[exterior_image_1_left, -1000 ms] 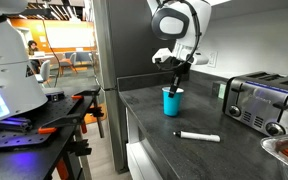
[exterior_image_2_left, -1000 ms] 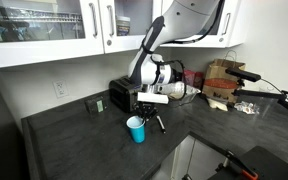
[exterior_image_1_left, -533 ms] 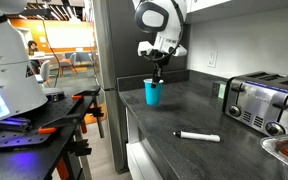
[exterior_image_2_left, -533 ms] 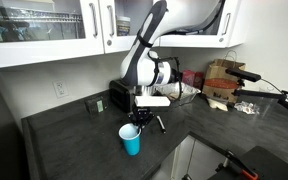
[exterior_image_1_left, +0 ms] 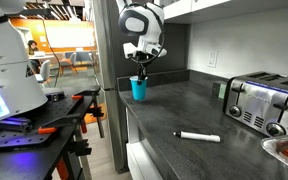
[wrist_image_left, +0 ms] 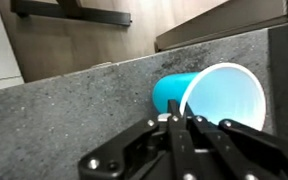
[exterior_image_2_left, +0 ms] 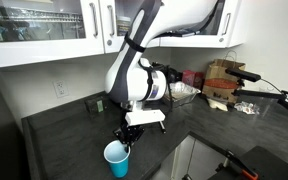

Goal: Move the blue cup to the left

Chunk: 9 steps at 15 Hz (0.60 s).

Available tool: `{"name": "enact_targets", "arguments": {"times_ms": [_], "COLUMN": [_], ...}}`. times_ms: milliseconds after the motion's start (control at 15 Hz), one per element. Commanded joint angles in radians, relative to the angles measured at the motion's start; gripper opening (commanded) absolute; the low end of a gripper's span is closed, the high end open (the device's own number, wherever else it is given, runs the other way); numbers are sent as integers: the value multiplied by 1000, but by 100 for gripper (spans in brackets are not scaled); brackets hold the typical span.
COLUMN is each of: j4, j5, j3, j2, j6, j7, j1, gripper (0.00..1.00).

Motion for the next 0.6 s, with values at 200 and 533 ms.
{"name": "enact_targets", "arguments": {"times_ms": [200,533], "j4": [10,29], "j5": [-18,-24], "j3": [-3,5], "j2": [85,130], "j6": [120,159], "j7": [-59,-62], "j1": [-14,-28], "gripper": [1,1]}}
